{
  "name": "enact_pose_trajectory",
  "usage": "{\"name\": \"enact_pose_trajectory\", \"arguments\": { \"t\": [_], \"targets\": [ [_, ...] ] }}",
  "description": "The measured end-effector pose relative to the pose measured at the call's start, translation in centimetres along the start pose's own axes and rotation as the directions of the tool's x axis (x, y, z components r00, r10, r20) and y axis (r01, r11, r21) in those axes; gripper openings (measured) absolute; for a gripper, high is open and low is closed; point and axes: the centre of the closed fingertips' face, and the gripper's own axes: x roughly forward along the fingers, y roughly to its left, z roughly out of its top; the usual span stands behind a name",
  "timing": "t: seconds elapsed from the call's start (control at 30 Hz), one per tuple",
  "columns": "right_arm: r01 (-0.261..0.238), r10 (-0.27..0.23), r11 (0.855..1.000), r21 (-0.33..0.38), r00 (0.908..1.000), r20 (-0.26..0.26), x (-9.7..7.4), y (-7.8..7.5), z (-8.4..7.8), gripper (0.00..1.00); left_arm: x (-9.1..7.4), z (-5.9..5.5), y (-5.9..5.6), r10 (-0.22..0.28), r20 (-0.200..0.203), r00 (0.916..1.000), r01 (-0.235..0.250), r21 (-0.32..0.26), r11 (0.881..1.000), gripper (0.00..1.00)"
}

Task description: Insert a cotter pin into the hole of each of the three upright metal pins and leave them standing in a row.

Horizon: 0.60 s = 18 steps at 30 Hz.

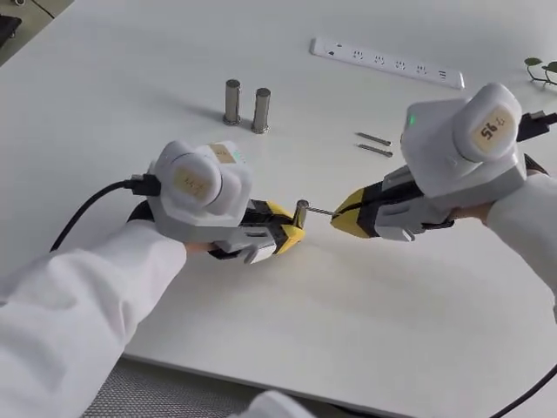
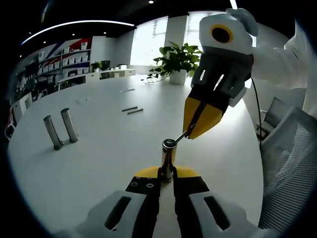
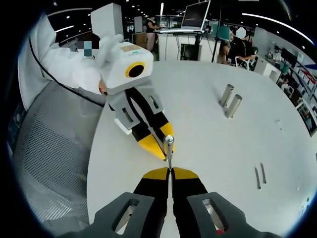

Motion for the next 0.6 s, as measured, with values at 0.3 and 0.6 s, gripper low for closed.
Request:
{"name": "enact_pose_trajectory", "arguments": {
  "t": [0.3, 0.6],
  "targets": [
    [0.000, 0.000, 1.000, -0.002, 0.9999, 0.014, 0.9, 0.1, 0.3, 0.00, 0.2, 0.0, -0.4, -0.010, 0.000, 0.9999, 0.010, 0.003, 1.000, 0.07],
    [0.002, -0.002, 0.999, -0.041, 1.0000, -0.001, 1.5, -0.2, 0.5, 0.00, 0.2, 0.0, -0.5, -0.007, -0.009, 0.9999, 0.007, 0.028, 1.000, 0.07]
  ]
}}
